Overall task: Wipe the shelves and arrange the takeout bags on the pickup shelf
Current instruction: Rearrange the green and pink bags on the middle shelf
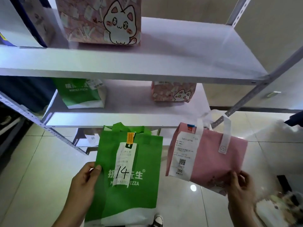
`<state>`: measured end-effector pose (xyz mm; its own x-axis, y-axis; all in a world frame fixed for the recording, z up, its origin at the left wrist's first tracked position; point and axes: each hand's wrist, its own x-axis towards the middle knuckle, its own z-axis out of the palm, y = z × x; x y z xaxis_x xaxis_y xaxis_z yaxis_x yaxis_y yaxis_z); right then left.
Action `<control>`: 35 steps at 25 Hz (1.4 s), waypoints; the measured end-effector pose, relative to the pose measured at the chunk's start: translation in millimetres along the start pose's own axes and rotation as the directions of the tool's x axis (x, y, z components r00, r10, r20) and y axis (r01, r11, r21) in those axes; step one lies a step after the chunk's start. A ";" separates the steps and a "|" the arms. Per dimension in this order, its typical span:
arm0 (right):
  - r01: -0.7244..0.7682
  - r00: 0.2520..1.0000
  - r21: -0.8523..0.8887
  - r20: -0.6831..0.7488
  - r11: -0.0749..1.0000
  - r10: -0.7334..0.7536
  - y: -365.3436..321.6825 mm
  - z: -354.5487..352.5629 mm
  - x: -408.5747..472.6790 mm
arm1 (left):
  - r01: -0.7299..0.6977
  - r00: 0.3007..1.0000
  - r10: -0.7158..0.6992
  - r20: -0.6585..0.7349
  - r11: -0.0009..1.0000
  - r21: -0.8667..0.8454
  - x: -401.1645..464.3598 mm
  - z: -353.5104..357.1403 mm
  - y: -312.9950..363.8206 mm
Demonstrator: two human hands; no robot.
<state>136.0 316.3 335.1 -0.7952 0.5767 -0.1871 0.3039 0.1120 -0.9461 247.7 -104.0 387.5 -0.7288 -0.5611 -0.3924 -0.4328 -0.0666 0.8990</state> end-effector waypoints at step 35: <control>0.167 0.930 -0.273 0.363 0.947 -0.059 -50.1 385.4 -19.3 | -0.007 0.935 -0.047 -0.351 0.988 -0.153 18.3 -72.5 -58.0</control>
<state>-66.0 -12.3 284.2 -0.9480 0.2355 -0.2139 0.2982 0.4231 -0.8556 297.9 -170.2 342.3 -0.4748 -0.8111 -0.3414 -0.3413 -0.1879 0.9210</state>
